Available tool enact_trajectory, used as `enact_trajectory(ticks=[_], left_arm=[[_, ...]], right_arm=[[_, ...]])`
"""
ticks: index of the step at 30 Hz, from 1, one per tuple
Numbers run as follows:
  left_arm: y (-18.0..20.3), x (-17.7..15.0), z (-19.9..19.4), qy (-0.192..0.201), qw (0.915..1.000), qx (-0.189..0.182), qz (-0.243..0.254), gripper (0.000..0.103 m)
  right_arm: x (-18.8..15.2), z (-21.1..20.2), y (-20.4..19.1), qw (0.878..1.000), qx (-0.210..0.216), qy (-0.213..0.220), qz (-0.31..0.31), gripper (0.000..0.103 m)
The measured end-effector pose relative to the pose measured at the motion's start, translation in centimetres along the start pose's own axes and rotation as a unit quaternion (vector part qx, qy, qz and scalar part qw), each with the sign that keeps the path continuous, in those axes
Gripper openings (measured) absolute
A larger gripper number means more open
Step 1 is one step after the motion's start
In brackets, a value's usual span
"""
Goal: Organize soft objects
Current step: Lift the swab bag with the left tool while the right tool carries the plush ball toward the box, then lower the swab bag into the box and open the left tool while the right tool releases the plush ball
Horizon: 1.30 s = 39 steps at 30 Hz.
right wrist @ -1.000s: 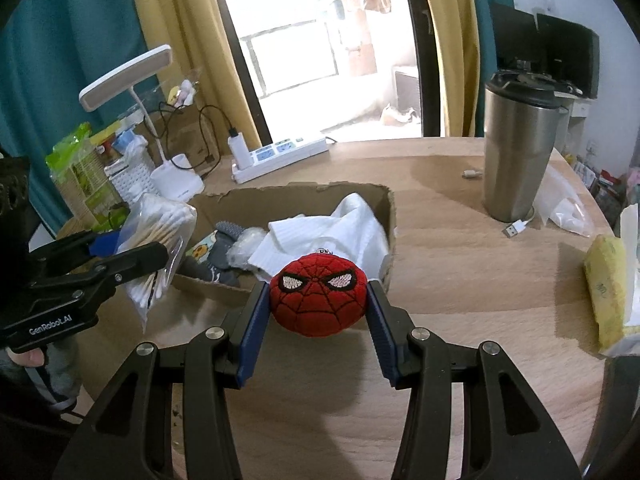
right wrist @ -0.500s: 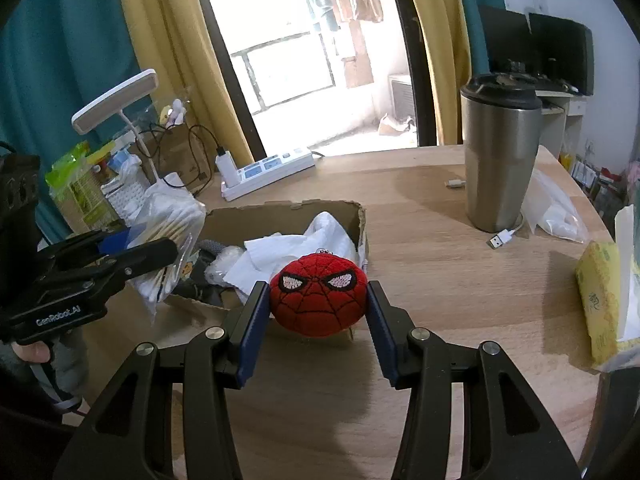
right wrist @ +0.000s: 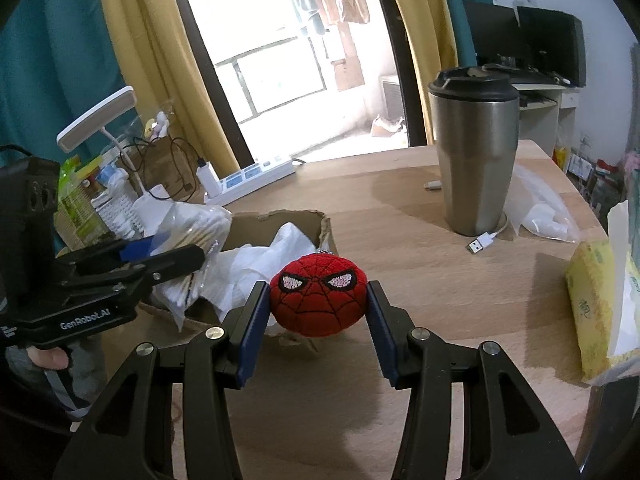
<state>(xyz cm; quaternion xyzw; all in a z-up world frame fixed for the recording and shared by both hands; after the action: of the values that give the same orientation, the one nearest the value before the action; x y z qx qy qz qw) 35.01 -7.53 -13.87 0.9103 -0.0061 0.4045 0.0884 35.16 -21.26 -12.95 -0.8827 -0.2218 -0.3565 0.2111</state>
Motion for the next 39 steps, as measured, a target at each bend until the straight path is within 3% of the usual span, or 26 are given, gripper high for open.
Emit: enact_trajectory(ticks=[8,14,17,20,23,39], left_arm=[[0.6,0.3,2.6,-0.009,0.9997,0.015,0.017,0.047],[0.7,-1.2,5.2,-0.054,0.9984,0.015,0.009,0.048],[0.9,-1.5,5.4,-0.063,0.998,0.0,0.002,0.056],[1.1,-1.1,4.6,-0.057,0.9982,-0.02,-0.002,0.075],[1.1,-0.6,3.5,-0.046,0.9982,-0.035,-0.013,0.075],[-4.6,-0.4,-0.9,-0.007,0.9988,-0.007,-0.049,0.076]], right_arm=[[0.1,0.6,1.2,1.0,0.002,0.0,0.012,0.051],[0.3,0.7,1.1,1.0,0.005,0.002,0.007,0.051],[0.4,0.9,0.9,1.0,0.006,0.003,0.006,0.051],[0.6,1.0,0.6,1.0,0.007,0.004,0.005,0.051],[0.9,1.2,0.0,1.0,0.009,0.005,0.001,0.051],[1.3,3.1,-5.3,0.999,0.029,-0.007,-0.029,0.051]])
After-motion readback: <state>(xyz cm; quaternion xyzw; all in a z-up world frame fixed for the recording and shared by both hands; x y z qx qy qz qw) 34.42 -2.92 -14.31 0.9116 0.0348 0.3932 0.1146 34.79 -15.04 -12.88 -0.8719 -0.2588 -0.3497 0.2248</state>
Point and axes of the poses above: each gripper's, at about its wrist camera, not at the fingertips, and z roughly the way its jaws point, y to its right, x to its top, the point moved 10 cm from there along z, roughly the way its jaws point, and after that the axes turned 3 degrees about -z, right-handed, at the moved point
